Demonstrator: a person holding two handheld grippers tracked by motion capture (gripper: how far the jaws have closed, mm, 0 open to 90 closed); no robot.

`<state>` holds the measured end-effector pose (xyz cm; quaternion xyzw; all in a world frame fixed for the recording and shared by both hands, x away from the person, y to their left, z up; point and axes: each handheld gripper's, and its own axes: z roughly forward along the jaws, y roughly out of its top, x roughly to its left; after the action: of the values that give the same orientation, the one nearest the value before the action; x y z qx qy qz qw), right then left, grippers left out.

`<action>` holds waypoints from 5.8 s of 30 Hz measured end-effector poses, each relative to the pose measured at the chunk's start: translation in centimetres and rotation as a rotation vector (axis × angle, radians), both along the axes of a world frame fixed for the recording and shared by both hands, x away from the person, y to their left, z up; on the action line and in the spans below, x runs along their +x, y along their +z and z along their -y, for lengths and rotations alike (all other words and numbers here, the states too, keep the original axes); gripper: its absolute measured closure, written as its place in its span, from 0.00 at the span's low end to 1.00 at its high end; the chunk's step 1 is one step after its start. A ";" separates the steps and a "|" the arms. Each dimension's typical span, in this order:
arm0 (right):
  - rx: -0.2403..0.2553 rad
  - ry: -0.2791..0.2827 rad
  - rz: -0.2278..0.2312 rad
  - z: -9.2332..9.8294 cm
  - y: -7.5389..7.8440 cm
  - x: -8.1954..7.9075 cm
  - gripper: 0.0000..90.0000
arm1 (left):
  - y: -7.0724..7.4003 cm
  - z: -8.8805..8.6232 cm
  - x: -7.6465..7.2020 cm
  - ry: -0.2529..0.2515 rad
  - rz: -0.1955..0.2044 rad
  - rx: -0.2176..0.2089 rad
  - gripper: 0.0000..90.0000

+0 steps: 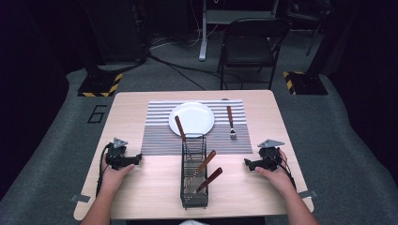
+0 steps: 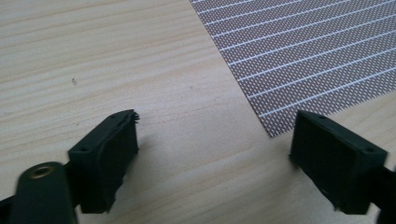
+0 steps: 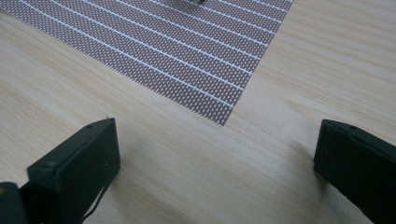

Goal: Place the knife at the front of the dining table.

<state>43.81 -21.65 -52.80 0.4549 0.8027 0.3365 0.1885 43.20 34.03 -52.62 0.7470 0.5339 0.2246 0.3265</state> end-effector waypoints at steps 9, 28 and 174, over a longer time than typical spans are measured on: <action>0.000 0.000 0.000 0.0 0.0 0.0 0.00 | 2.2 0.7 -0.5 -0.035 0.008 -0.046 0.29; 0.000 0.000 0.000 0.0 0.0 0.0 0.00 | 7.6 4.6 -1.5 -0.159 0.045 -0.110 0.44; 0.001 0.001 -0.001 0.0 0.0 0.0 0.00 | 21.0 14.7 -1.4 -0.468 0.172 -0.200 0.89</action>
<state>43.81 -21.66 -52.80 0.4549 0.8027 0.3368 0.1880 41.80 19.35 -31.65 0.7923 0.3362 0.1521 0.4859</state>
